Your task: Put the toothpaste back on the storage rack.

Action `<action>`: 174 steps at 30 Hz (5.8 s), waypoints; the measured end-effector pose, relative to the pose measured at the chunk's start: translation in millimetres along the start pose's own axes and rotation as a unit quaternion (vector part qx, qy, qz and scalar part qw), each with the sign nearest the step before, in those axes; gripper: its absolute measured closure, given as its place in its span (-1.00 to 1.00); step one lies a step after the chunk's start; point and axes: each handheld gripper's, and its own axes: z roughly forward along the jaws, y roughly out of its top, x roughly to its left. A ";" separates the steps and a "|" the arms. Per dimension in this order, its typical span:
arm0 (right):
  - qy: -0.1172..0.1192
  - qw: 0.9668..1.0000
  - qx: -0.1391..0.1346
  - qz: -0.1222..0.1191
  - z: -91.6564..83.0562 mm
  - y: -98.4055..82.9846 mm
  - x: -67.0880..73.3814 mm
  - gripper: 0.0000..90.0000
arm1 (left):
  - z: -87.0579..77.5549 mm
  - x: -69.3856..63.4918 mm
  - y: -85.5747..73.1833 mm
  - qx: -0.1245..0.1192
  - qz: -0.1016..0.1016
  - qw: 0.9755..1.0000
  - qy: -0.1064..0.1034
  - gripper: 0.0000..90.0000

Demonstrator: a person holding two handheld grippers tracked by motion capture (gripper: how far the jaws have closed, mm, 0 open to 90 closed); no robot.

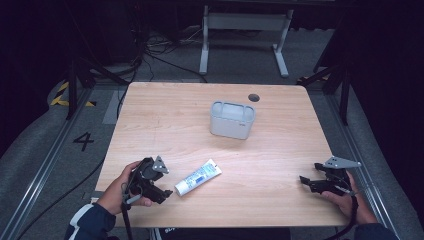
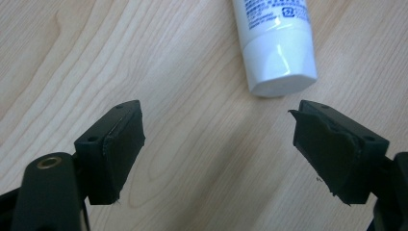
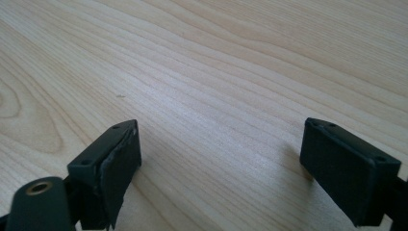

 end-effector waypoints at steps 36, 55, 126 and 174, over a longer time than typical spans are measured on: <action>0.001 1.000 0.000 0.000 -0.2 -0.2 0.0 -0.68 | 43.0 -14.5 64.8 0.030 0.047 0.998 -0.021 -0.52; 0.001 1.000 0.000 -0.001 -0.3 -0.3 -0.1 -0.68 | 68.6 -13.8 94.9 0.051 0.056 0.997 -0.023 -0.39; -0.001 1.000 0.001 0.001 -0.6 -0.5 0.2 -0.68 | 20.5 1.8 112.1 -0.058 0.039 0.997 -0.024 0.47; 0.000 1.000 0.000 0.000 -0.5 -0.5 0.1 -0.68 | -34.0 14.1 128.1 -0.242 -0.009 0.970 0.011 0.48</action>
